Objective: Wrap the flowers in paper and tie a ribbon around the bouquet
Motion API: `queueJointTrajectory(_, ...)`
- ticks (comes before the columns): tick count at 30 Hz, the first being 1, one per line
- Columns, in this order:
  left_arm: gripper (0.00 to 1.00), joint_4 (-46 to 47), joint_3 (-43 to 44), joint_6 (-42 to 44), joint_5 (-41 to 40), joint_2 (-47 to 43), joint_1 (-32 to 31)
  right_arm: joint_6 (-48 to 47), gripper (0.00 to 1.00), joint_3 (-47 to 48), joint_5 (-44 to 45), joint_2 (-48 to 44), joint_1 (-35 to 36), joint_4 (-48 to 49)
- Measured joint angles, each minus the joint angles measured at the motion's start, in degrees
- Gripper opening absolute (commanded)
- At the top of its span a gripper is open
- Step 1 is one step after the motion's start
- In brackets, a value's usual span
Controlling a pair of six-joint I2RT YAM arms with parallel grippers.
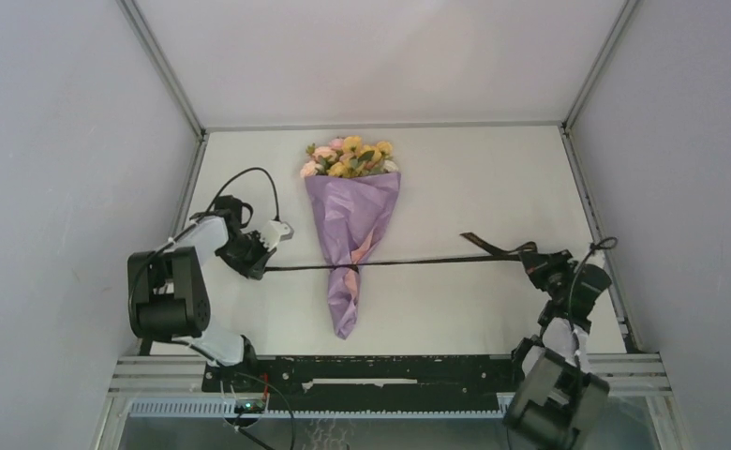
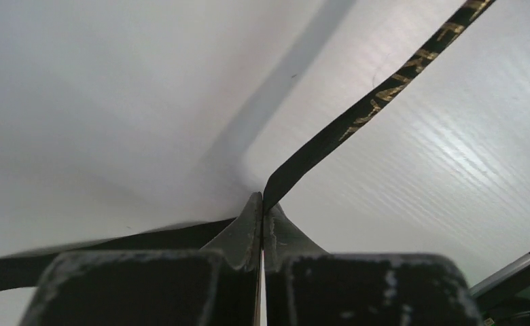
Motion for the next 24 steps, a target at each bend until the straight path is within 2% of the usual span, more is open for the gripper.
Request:
queueJointTrajectory(7, 0.0, 1.0, 3.0, -2.9, 3.9, 5.5, 7.8, 0.0, 0.0, -1.0, -12.0, -13.2, -23.8, -10.7)
queueJointTrajectory(10, 0.0, 1.0, 3.6, -4.3, 4.7, 6.3, 9.2, 0.4, 0.0, -1.4, -17.0, -14.2, -30.5, -12.9)
queueJointTrajectory(17, 0.0, 1.6, 3.7, -4.8, 4.1, 6.3, 11.3, 0.7, 0.0, -2.2, -20.9, -9.5, -32.3, -14.2)
queueJointTrajectory(24, 0.0, 2.5, 3.6, -4.8, 3.1, 6.0, 11.8, 0.6, 0.0, -2.2, -21.6, -9.1, -31.9, -14.4)
